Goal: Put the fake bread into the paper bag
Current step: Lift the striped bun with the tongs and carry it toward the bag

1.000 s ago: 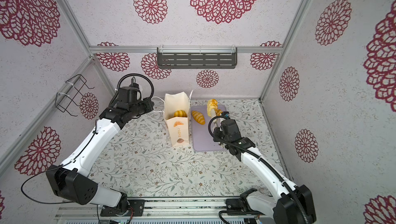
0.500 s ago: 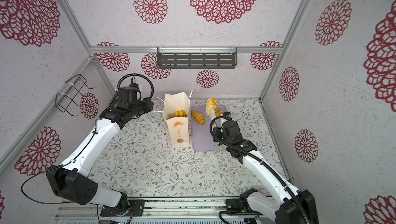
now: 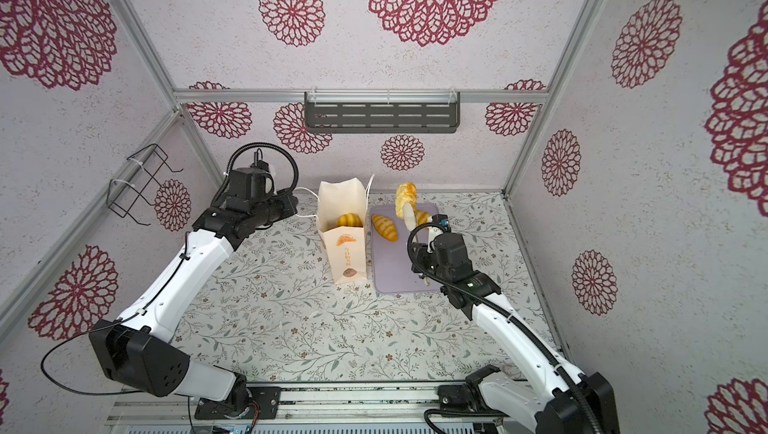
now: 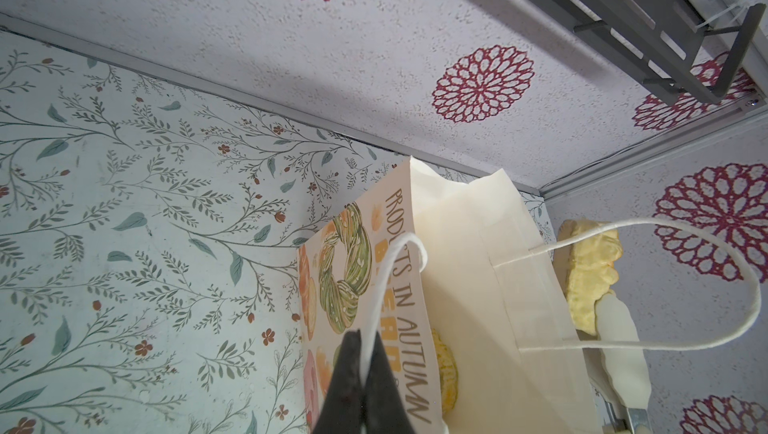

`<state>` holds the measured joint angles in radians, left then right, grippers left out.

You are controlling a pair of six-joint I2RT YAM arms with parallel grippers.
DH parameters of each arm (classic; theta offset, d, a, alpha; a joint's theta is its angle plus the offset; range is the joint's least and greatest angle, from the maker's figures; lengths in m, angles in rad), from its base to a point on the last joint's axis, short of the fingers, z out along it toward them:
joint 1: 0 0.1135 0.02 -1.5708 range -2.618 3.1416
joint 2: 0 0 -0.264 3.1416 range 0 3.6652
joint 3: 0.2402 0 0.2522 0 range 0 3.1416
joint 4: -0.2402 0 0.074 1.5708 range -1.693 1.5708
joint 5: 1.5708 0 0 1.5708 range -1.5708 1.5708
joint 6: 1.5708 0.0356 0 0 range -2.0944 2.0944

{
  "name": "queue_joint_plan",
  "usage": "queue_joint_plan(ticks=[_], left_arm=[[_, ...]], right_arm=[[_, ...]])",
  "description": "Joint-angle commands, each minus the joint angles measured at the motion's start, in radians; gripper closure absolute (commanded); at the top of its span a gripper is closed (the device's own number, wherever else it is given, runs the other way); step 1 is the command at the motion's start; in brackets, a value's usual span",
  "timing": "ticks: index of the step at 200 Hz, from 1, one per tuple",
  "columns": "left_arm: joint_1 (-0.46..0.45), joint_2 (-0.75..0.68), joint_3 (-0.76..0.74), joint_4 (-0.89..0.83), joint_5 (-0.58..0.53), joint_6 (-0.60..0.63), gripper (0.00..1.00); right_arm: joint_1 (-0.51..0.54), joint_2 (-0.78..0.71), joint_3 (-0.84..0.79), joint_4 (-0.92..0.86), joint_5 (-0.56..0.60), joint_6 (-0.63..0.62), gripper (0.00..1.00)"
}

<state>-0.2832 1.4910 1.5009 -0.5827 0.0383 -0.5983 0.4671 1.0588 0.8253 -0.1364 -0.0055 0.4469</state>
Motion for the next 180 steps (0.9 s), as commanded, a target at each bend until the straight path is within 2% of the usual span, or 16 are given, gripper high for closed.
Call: queue_joint_plan(ticks=[1,90,180], left_arm=[[0.002,-0.011,0.012,0.007,-0.009,0.014,1.00],[0.002,-0.010,0.011,0.007,-0.009,0.017,1.00],[0.002,-0.010,0.012,0.006,-0.005,0.016,1.00]], right_arm=[[-0.002,-0.046,0.013,0.097,-0.019,0.011,1.00],[0.016,-0.064,0.032,0.128,-0.027,0.030,1.00],[0.098,-0.066,0.100,0.086,0.046,0.008,1.00]])
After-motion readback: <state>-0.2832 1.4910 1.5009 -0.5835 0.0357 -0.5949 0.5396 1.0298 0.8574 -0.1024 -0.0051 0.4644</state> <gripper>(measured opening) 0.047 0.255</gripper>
